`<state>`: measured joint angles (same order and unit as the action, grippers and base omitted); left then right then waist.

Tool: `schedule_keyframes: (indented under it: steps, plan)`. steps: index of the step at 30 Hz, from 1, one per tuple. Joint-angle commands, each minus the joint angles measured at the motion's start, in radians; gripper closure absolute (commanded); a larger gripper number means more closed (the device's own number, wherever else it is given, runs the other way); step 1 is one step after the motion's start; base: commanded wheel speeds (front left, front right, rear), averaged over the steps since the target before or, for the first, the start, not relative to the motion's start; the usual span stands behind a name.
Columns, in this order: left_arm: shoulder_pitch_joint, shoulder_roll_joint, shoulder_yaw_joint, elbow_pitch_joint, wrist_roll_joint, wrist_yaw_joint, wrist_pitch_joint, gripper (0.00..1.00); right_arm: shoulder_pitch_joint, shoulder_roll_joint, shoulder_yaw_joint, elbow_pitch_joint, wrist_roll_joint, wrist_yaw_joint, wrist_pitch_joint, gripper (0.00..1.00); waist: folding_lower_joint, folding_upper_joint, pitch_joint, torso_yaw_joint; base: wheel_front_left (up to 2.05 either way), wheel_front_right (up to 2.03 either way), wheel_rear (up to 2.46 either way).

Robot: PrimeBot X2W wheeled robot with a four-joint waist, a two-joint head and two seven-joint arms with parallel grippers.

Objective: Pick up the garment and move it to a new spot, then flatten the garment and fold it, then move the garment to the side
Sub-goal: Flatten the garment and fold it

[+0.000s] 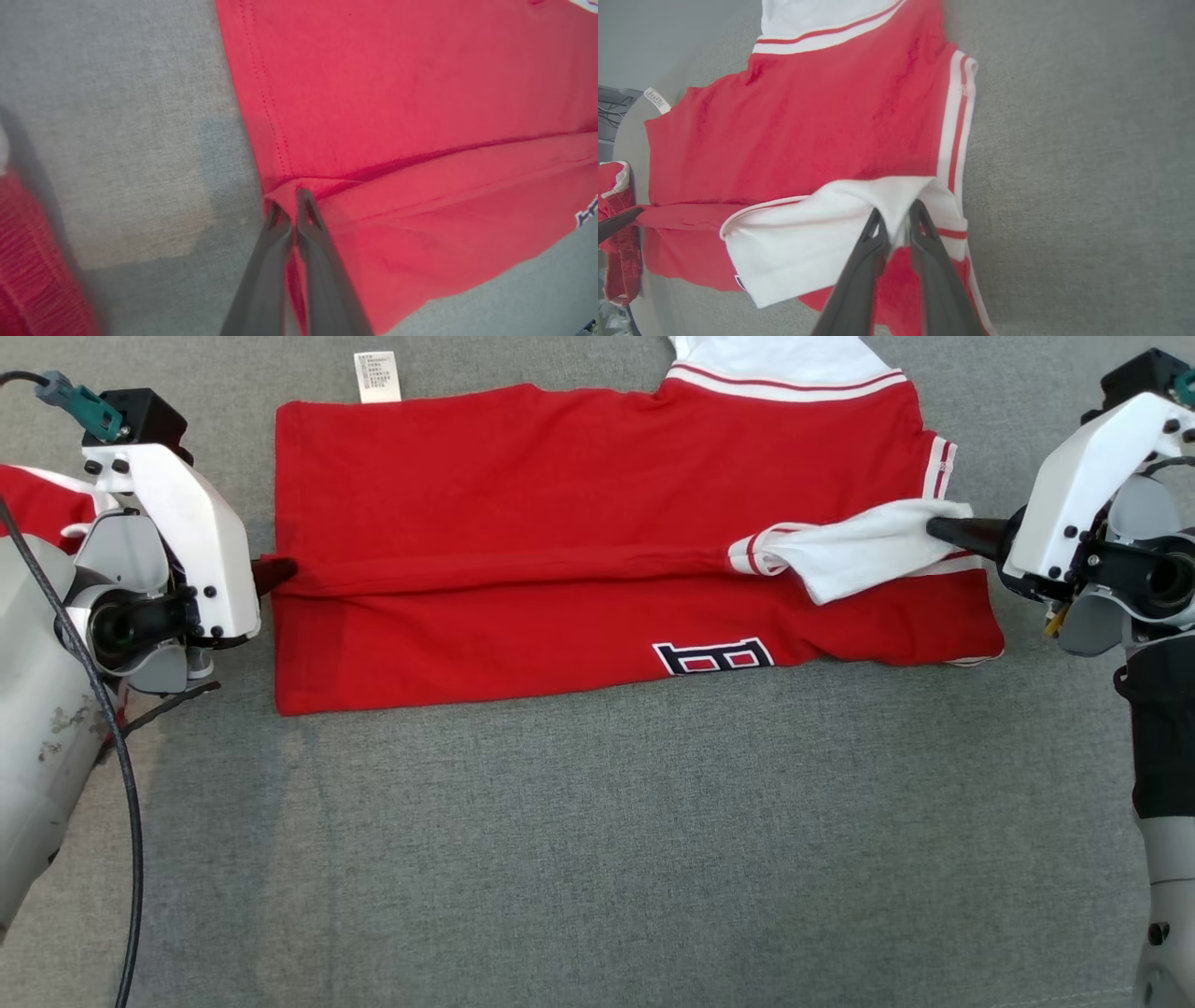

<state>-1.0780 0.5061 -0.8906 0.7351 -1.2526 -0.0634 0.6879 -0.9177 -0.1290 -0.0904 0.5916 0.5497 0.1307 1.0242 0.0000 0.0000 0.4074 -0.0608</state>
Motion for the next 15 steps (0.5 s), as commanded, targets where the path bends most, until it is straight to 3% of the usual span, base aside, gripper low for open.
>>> schedule_keyframes:
  steps: [1, 2, 15]
  plan:
    - [-0.012, -0.003, 0.002, 0.007, -0.004, -0.006, -0.003, 0.03, -0.007, -0.009, 0.001, -0.002, 0.004, 0.000, -0.011, 0.11, 0.0000, 0.0000, -0.005, 0.001, 0.00, 0.00, 0.00]
    - [-0.011, -0.004, 0.003, 0.011, -0.005, -0.009, -0.006, 0.00, -0.004, -0.013, 0.009, 0.002, 0.007, 0.000, -0.015, 0.00, 0.0000, 0.0000, -0.008, 0.001, 0.00, 0.00, 0.00]
    - [0.013, -0.013, 0.003, 0.043, -0.009, -0.042, -0.047, 0.00, 0.029, -0.049, 0.040, 0.022, 0.052, 0.000, -0.085, 0.00, 0.0000, 0.0000, -0.080, 0.006, 0.00, 0.00, 0.00]
